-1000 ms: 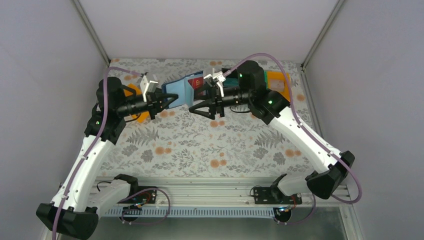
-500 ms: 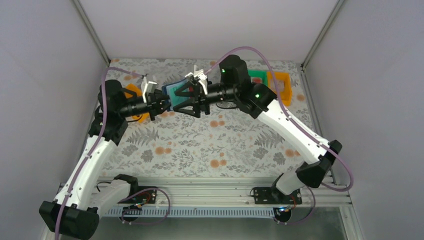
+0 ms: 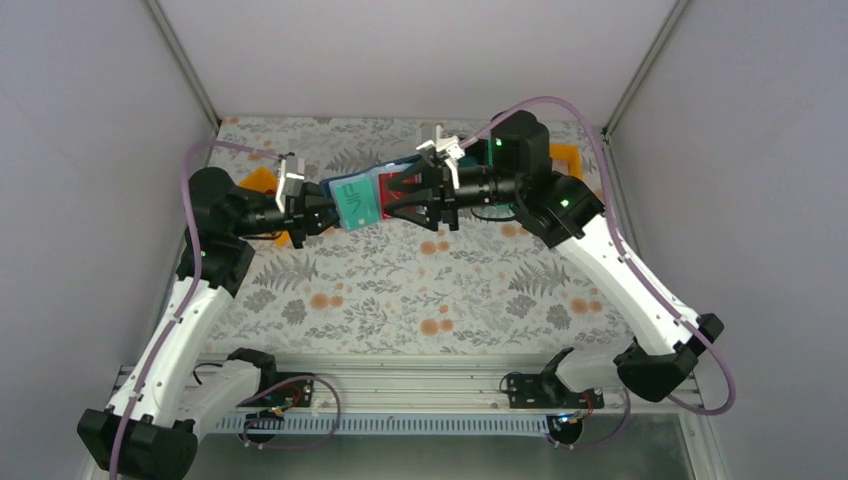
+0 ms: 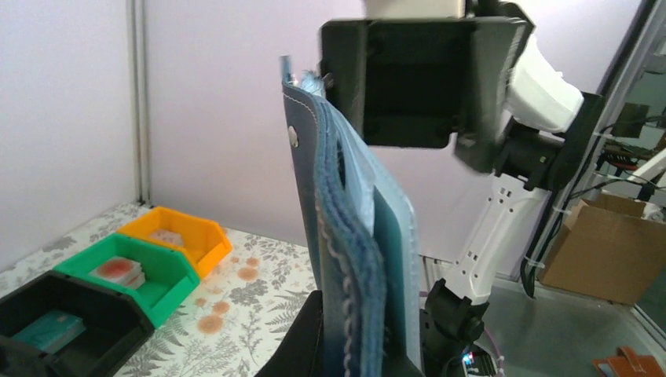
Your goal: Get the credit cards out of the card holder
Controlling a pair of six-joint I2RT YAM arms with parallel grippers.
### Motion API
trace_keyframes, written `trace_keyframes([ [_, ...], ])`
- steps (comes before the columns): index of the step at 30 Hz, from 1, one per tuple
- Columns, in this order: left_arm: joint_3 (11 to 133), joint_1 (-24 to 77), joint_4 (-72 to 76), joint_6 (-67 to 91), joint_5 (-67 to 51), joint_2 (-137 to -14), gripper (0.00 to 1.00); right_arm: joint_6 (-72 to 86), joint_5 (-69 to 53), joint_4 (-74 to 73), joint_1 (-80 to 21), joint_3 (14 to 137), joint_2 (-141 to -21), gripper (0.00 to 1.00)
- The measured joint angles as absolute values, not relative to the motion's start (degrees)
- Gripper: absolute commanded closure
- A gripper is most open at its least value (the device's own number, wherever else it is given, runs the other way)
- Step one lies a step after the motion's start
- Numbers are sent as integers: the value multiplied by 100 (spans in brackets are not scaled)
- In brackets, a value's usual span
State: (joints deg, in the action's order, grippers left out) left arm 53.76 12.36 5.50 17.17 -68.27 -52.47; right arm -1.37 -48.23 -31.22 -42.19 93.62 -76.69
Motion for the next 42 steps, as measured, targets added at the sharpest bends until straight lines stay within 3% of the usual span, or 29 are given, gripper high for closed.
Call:
trace_keyframes([
  [8, 5376, 1210, 613, 1597, -6923, -5210, 98, 1, -5116, -3148, -4213, 9314, -8117, 59],
  [17, 5376, 1203, 652, 1538, -7004, -5194, 98, -38, -5461, -3024, -4316, 9327, -8291, 71],
  [21, 5376, 1199, 637, 1500, -7022, -5164, 98, -45, -5527, -3004, -4318, 9338, -8302, 69],
  [27, 5376, 1194, 635, 1417, -7013, -5157, 98, 30, -5649, -2877, -4318, 9338, -8326, 56],
  [42, 5378, 1201, 493, 1216, -6897, -5111, 98, 646, -5297, -1918, -4379, 9382, -8274, 47],
])
